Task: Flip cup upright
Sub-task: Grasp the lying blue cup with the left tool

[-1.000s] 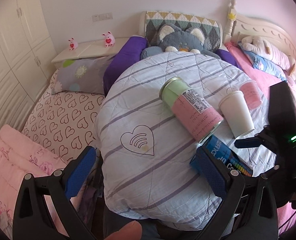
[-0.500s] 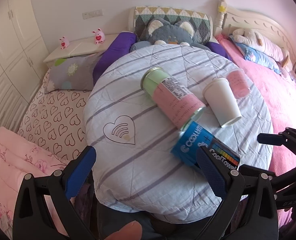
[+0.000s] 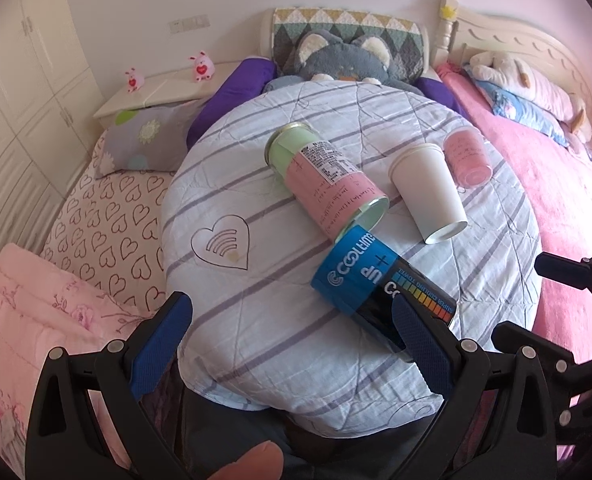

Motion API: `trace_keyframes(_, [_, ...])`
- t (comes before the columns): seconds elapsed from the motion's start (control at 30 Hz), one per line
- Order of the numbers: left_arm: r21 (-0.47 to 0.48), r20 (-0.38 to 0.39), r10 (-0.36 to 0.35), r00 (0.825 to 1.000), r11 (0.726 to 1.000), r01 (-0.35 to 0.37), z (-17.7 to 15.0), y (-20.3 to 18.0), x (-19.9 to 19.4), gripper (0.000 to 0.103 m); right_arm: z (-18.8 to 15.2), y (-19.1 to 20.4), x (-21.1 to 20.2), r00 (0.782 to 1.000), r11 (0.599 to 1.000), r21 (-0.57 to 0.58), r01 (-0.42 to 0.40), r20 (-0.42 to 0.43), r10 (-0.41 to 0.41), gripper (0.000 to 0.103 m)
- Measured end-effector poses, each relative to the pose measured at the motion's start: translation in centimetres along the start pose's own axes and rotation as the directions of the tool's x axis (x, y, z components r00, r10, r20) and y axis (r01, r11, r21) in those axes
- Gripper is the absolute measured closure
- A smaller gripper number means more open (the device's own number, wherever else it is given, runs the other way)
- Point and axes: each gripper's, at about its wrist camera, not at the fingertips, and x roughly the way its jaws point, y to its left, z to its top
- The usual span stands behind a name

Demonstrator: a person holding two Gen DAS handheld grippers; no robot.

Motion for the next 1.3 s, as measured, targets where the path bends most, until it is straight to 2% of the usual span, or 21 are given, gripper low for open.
trace_keyframes(0.2, [-0.085,-0.056,0.035,0.998,0.996,-0.039,0.2,-1.6,1.5,0.002,0.3,-1.6,0.4,1.000,0.997,-0.073,-0.004,-0.013,0.003,0.019])
trace_keyframes(0.37, [-0.177,-0.116,0.051,0.992,0.982,-0.072,0.3,-2.8,3.0,0.002,0.9,-3.2,0.0,1.000,0.988,-0.156,0.007,-0.024,-0.011,0.019])
trace_keyframes(0.6, [-0.265,-0.168,0.065,0.984,0.958,-0.108,0.7,-4.3,4.7,0.002,2.1,-4.9,0.0,0.998,0.968,-0.241,-0.065,-0.031,0.059,0.019])
trace_keyframes(0.83, [-0.318,-0.215,0.068,0.974,0.938,-0.136,1.4,-4.8,7.0,0.002,2.9,-6.7,1.0,0.994,0.963,-0.247,-0.108,-0.042,0.101,0.019])
trace_keyframes(1.13, [-0.403,-0.283,0.027,0.959,0.904,-0.145,1.5,-3.9,10.3,0.002,3.1,-7.8,3.1,0.989,0.965,-0.221,-0.137,-0.077,0.123,0.019])
trace_keyframes(1.3, [-0.431,-0.293,0.013,0.956,0.891,-0.145,1.4,-3.4,11.1,0.014,3.2,-7.9,3.7,0.987,0.964,-0.217,-0.151,-0.088,0.135,0.019])
